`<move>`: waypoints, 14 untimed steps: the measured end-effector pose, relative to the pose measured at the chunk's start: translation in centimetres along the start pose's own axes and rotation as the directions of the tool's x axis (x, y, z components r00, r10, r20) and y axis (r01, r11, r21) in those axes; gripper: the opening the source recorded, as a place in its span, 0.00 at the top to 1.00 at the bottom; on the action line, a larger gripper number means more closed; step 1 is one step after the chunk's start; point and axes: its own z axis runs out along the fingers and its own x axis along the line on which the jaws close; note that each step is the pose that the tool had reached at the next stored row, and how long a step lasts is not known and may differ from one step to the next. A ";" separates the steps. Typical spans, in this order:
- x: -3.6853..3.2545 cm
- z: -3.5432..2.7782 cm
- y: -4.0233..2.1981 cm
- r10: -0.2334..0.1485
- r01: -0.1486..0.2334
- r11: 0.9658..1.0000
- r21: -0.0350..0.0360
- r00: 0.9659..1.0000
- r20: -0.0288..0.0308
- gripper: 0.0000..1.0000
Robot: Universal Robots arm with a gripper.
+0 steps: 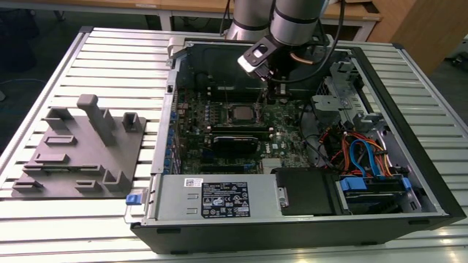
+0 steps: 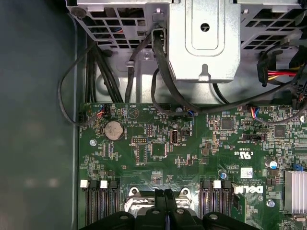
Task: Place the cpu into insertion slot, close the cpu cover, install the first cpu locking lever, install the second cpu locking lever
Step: 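Close the cpu cover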
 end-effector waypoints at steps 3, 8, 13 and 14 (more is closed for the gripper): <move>0.00 0.00 -0.06 0.000 0.000 1.000 0.000 1.000 0.000 0.90; 0.00 0.01 -0.16 0.000 0.000 1.000 0.000 1.000 0.000 0.90; 0.00 0.01 -0.26 0.000 0.000 1.000 0.000 1.000 0.000 0.90; 0.00 0.01 -0.29 0.000 0.000 1.000 0.000 1.000 0.000 0.90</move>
